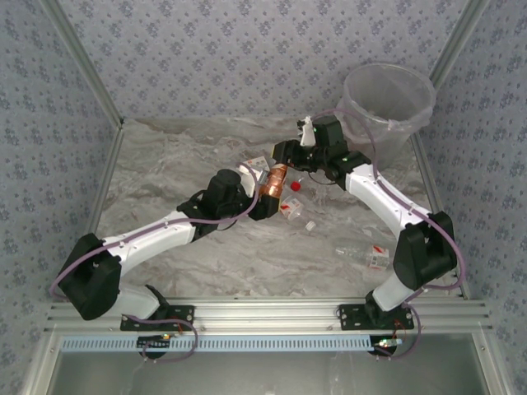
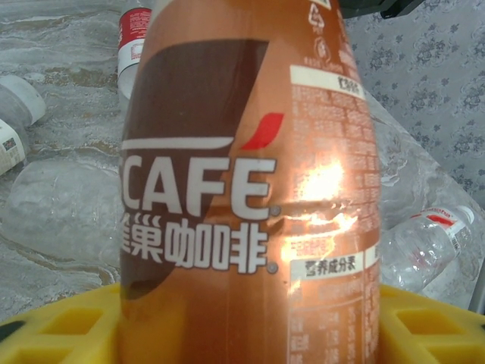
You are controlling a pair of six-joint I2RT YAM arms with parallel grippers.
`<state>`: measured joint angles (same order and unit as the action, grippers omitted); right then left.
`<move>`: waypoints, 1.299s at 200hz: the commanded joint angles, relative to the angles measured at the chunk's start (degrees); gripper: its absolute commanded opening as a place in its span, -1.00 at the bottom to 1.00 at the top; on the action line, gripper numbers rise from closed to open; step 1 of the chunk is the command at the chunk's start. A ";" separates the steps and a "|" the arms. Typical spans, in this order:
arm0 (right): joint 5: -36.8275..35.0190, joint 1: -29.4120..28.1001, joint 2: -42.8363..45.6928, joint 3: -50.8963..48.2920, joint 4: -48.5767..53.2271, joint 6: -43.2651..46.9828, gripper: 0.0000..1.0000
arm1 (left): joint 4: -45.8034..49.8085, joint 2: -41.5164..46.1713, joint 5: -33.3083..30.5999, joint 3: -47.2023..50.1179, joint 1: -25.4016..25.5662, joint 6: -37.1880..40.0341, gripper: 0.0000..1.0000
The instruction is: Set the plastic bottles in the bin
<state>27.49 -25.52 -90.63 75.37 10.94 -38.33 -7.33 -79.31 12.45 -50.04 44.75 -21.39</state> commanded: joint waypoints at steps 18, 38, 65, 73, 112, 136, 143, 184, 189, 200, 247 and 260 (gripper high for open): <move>-0.50 -0.40 2.74 1.13 1.27 4.32 -1.00 | 0.30 -0.32 0.43 -2.15 0.31 -0.43 0.79; -1.35 -0.15 2.78 1.67 2.43 5.11 -1.00 | 0.24 -0.04 0.31 -2.24 0.25 -0.44 0.99; -3.23 0.58 3.54 2.56 4.80 6.77 -1.00 | -1.46 1.72 -1.54 -0.65 0.18 -0.66 0.99; -3.97 0.79 3.99 2.75 5.40 7.41 -1.00 | -2.15 2.67 -2.65 0.15 0.24 -0.80 0.99; -5.94 2.71 5.54 3.76 8.32 9.10 -1.00 | -3.66 8.12 -9.96 4.07 -0.28 -0.94 0.99; -7.21 4.04 6.61 4.47 9.67 10.01 -1.00 | -3.27 11.15 -15.21 6.21 -1.12 -1.69 0.99; -7.59 4.32 6.91 4.67 9.95 10.35 -1.00 | -3.23 11.97 -16.73 6.91 -1.40 -2.18 0.99; -9.02 6.34 8.72 6.01 11.81 11.16 -1.00 | -0.38 16.85 -26.52 10.38 -4.04 -5.97 0.99; -9.16 6.71 9.08 6.06 11.92 11.21 -1.00 | 0.52 17.34 -26.96 10.45 -4.36 -6.12 0.99; -9.36 7.59 9.86 6.35 12.15 11.33 -1.00 | 3.01 18.16 -28.60 10.38 -5.07 -6.54 0.99; -11.73 12.71 13.43 8.85 12.46 13.19 -1.00 | 11.41 21.10 -39.03 11.37 -7.09 -10.67 0.99; -12.27 14.14 13.93 10.06 12.23 13.61 -1.00 | 13.47 21.26 -40.83 11.46 -8.05 -12.78 0.99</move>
<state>17.32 -13.39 -79.15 81.71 22.79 -26.85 0.16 -59.22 -21.26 -39.57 38.24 -29.76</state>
